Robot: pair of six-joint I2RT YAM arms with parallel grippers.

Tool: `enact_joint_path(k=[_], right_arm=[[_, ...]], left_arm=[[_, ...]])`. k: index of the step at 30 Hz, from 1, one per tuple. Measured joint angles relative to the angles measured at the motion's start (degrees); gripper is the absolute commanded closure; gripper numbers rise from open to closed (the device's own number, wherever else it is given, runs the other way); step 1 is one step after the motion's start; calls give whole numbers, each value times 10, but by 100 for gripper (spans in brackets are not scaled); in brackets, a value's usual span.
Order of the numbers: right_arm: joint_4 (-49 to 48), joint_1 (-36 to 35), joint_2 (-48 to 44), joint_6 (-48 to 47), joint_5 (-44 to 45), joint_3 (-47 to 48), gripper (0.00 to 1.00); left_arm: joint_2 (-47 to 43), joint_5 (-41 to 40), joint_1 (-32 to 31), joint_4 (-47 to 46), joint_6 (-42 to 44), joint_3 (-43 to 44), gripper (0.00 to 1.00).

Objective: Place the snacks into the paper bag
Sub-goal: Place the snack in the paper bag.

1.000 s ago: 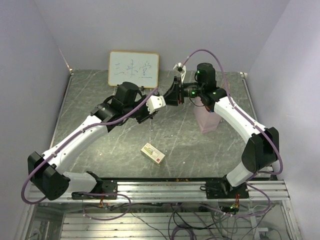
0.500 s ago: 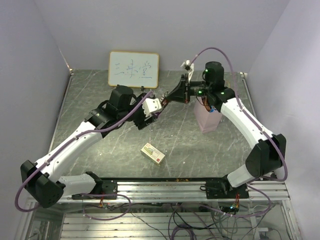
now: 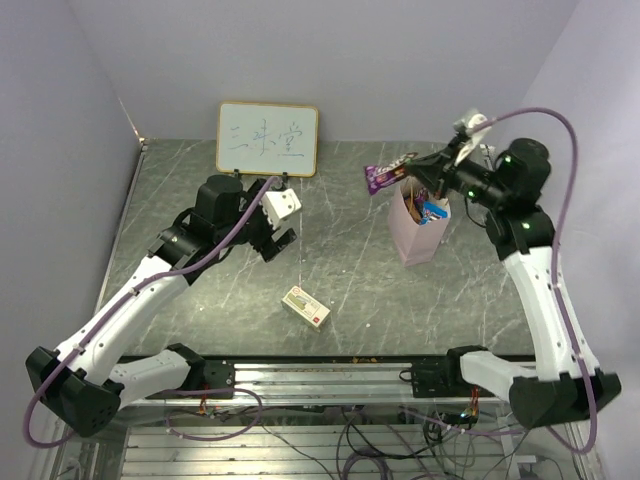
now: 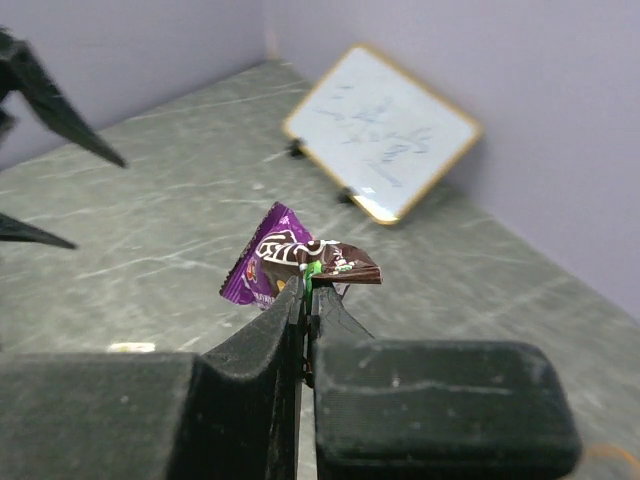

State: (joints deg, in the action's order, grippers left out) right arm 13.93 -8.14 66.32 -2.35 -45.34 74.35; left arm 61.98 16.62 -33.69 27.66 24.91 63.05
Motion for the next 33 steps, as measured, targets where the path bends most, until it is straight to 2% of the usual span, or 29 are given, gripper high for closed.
enact_joint_path(k=[7, 12, 23, 33], right_arm=[[36, 65, -98, -49, 140, -14, 100], [71, 75, -113, -95, 226, -13, 100], [172, 76, 2, -167, 259, 45, 100], [204, 47, 74, -198, 287, 64, 100]], left_arm=[[0, -3, 15, 0, -14, 0, 5], [0, -3, 24, 0, -17, 0, 6], [0, -3, 31, 0, -21, -1, 6], [0, -3, 33, 0, -21, -2, 6]])
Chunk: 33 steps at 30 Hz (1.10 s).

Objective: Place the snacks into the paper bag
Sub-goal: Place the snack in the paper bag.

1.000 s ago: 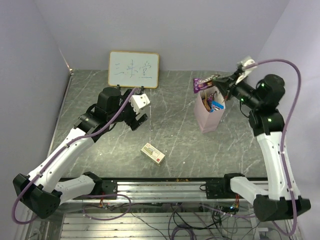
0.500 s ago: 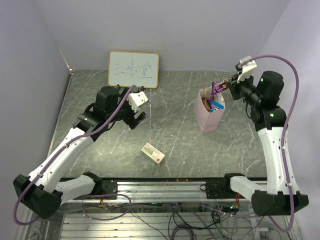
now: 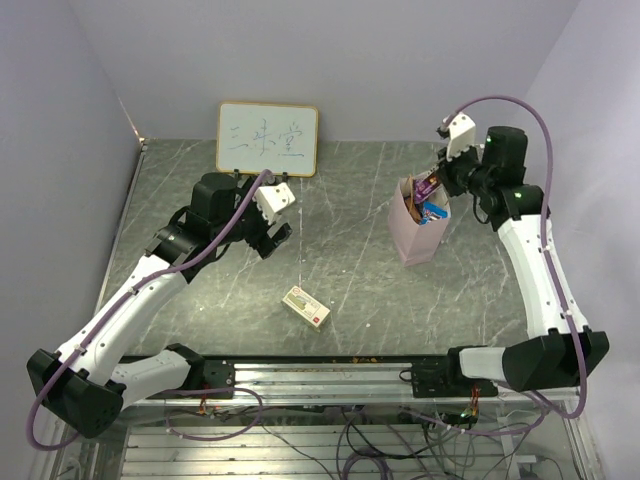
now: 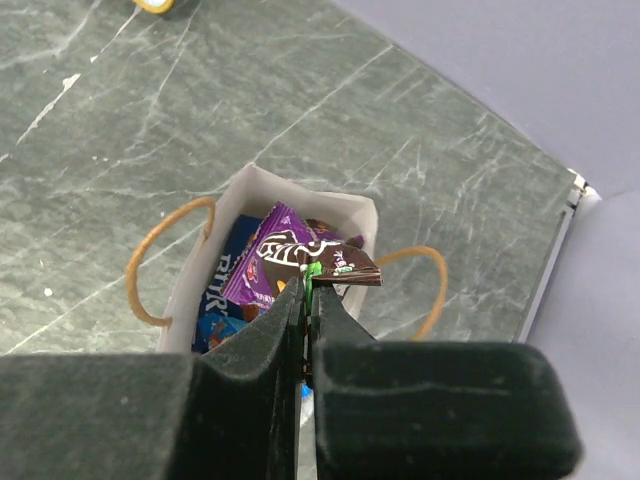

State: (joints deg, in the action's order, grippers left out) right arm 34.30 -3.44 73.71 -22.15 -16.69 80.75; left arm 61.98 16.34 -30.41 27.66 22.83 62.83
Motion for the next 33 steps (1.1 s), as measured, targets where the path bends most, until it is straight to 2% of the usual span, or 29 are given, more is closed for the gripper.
enact_joint_path(k=[11, 25, 33], right_arm=[[-6, -92, 40, -20, 77, -11, 100], [-29, -94, 77, -10, 99, -70, 100], [-49, -88, 77, 8, 73, -87, 93]], left_arm=[[0, 4, 6, 0, -6, 0, 7], [-5, 5, 8, -1, -8, -10, 7], [-10, 8, 8, -4, -8, -14, 7]])
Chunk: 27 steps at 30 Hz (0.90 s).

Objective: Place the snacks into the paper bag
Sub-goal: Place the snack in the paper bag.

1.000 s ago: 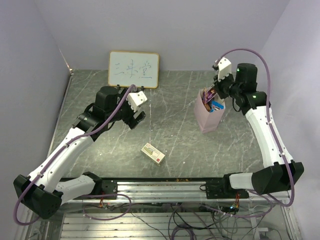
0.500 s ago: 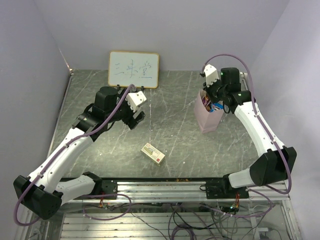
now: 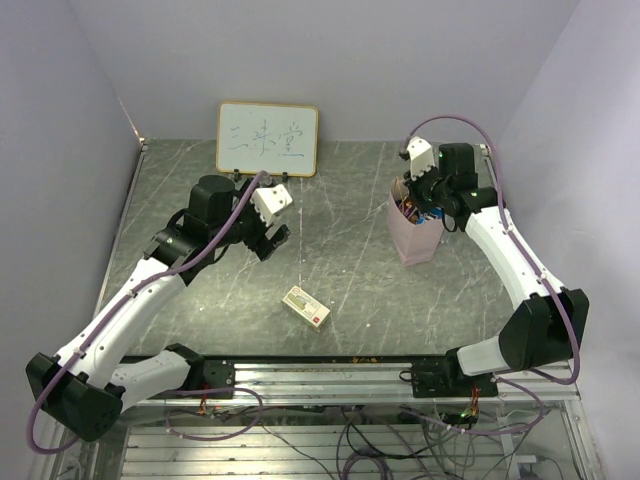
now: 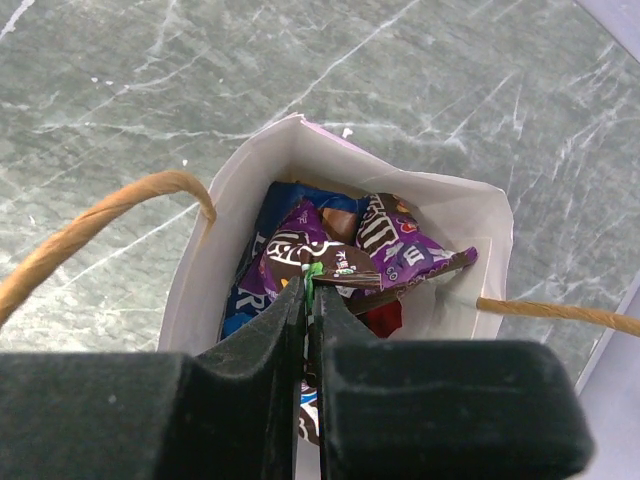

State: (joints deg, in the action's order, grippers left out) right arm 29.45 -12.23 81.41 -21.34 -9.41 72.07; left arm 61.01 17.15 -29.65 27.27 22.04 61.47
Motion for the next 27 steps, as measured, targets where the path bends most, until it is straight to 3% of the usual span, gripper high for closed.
enact_joint_path(k=[20, 27], right_arm=[[22, 5, 27, -11, 58, 15, 89], [21, 5, 50, -2, 40, 14, 76]], left_arm=[[-1, 1, 3, -1, 0, -2, 7], [-1, 1, 3, -1, 0, -4, 7]])
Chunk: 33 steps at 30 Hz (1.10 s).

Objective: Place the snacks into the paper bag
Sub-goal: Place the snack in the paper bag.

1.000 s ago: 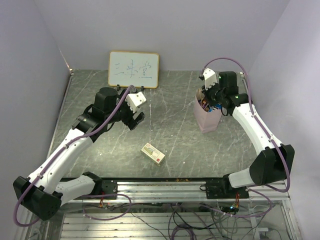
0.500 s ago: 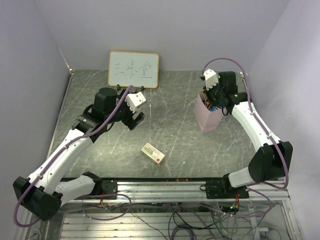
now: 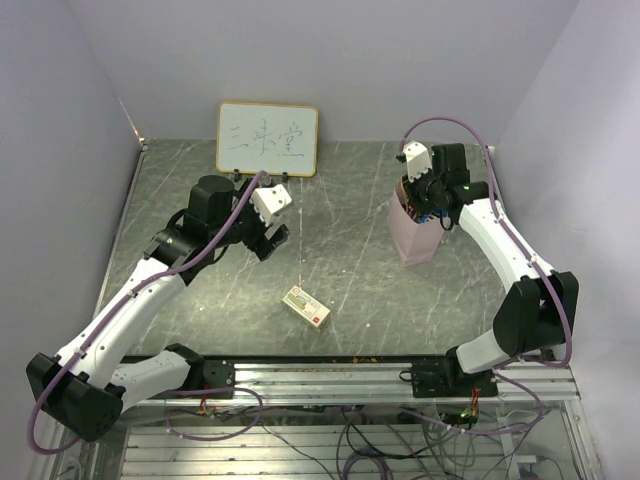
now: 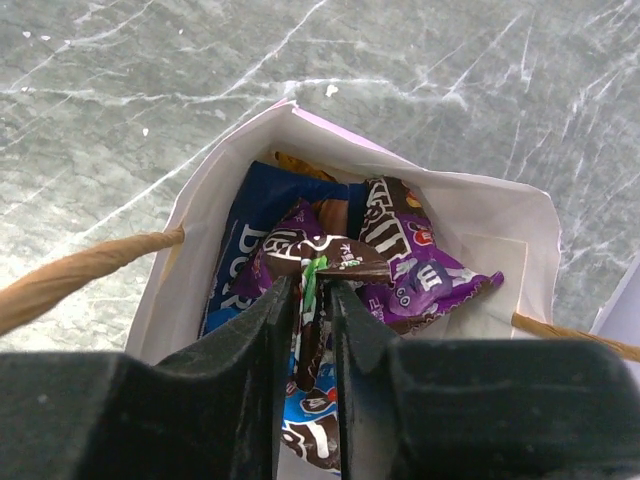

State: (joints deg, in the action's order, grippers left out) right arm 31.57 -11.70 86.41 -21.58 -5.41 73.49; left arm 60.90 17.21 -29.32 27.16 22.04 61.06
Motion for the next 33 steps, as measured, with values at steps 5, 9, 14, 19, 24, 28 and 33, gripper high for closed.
enact_joint_path(k=[5, 9, 14, 19, 24, 28, 33], right_arm=[[3, 0, 0, 2, -2, 1, 64], [16, 5, 0, 4, -5, 12, 58], [27, 16, -3, 6, -5, 24, 55], [34, 20, -11, 6, -5, 24, 56], [33, 21, -21, 8, -17, 24, 50], [31, 21, -27, 10, -21, 28, 50], [30, 21, -31, 12, -26, 35, 56]], left_arm=[[0, 0, 0, 0, 0, 0, 7], [0, 0, 0, 0, 0, 0, 7], [0, 0, 0, 0, 0, 0, 7], [0, 0, 0, -3, 0, -3, 7], [0, 0, 0, -4, 0, -7, 6], [0, 0, 0, -4, 0, -8, 7], [0, 0, 0, -4, 0, -8, 7]])
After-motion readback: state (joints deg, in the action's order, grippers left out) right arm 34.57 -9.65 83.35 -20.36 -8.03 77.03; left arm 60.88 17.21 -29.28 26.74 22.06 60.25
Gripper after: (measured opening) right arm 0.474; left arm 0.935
